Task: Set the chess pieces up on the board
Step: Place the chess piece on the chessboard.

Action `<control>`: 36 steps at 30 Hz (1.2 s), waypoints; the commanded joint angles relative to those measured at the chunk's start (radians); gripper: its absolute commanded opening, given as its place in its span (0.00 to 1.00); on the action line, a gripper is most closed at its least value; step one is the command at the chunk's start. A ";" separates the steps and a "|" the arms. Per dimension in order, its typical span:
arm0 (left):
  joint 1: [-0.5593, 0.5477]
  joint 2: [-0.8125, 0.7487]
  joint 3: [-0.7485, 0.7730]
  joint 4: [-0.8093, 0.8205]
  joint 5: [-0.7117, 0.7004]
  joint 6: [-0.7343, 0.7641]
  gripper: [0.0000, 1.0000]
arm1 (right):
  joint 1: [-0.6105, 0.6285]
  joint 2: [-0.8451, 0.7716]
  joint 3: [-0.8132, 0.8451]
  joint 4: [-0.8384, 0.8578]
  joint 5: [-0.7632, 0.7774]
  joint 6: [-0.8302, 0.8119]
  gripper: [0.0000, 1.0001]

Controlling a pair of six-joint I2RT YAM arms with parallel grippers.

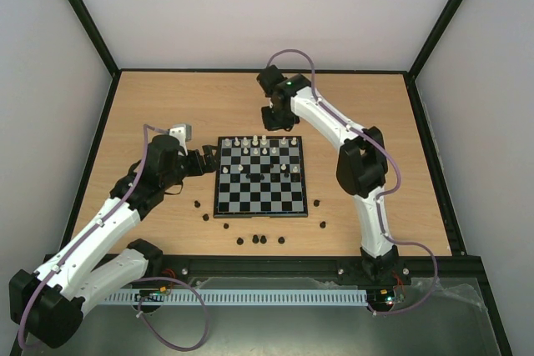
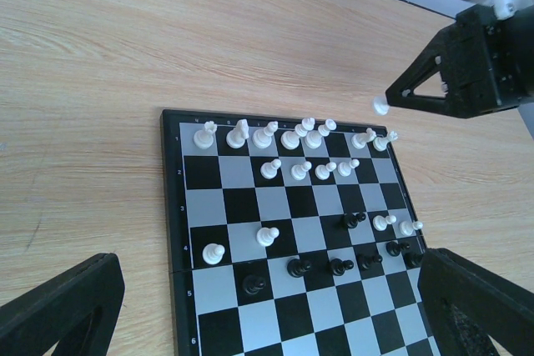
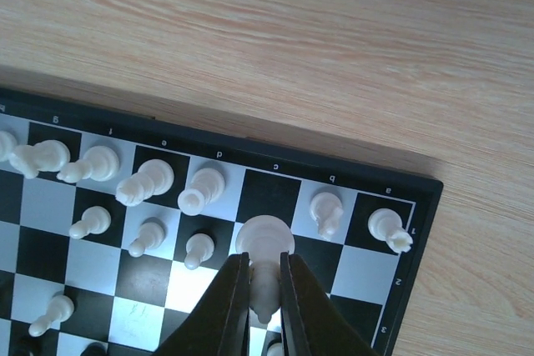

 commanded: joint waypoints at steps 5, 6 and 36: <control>-0.005 -0.013 -0.010 0.009 0.003 0.001 1.00 | 0.012 0.073 0.038 -0.087 -0.014 -0.021 0.09; -0.005 -0.012 -0.010 0.009 0.003 0.001 1.00 | 0.011 0.077 0.038 -0.087 -0.014 -0.022 0.09; -0.006 -0.021 -0.013 0.006 -0.004 0.001 1.00 | 0.017 0.157 0.033 -0.074 -0.023 -0.028 0.11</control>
